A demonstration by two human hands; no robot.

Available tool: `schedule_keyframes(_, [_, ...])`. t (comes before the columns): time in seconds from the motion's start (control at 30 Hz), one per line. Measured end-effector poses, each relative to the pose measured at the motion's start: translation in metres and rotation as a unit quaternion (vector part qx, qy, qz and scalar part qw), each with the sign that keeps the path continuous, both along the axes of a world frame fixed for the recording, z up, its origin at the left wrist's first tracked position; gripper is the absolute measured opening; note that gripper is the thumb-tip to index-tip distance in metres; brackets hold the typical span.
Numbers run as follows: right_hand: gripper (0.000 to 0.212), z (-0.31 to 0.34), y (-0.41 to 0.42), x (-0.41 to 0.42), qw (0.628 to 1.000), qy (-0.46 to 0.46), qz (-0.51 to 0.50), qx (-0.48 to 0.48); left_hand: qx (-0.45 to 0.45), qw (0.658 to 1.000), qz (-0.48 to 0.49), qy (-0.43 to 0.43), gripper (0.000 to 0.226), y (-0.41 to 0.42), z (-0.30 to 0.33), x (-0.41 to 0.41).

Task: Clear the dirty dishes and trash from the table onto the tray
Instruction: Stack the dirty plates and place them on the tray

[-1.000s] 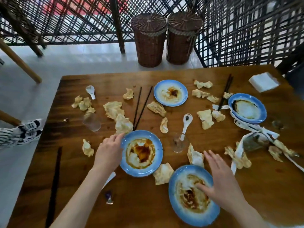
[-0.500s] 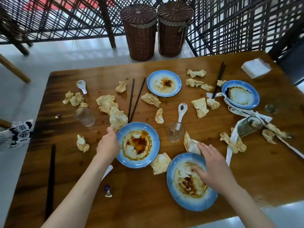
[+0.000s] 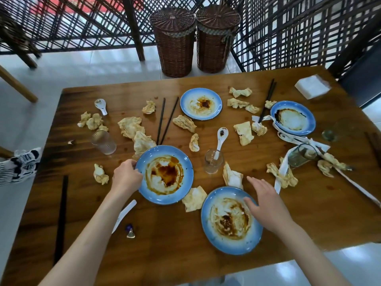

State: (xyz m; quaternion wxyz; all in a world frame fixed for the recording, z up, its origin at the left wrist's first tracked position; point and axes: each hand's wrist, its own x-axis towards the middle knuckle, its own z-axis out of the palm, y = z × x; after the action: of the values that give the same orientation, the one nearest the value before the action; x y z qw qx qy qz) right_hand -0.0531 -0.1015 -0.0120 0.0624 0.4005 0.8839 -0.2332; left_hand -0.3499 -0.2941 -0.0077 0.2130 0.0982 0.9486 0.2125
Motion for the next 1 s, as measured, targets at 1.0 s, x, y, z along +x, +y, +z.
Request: schedule_keyframes(1.0, [0.042,-0.017,0.029,0.085,0.996,0.061,0.059,-0.01,0.095,0.993,0.065,-0.017,0.025,0.034,-0.023,0.201])
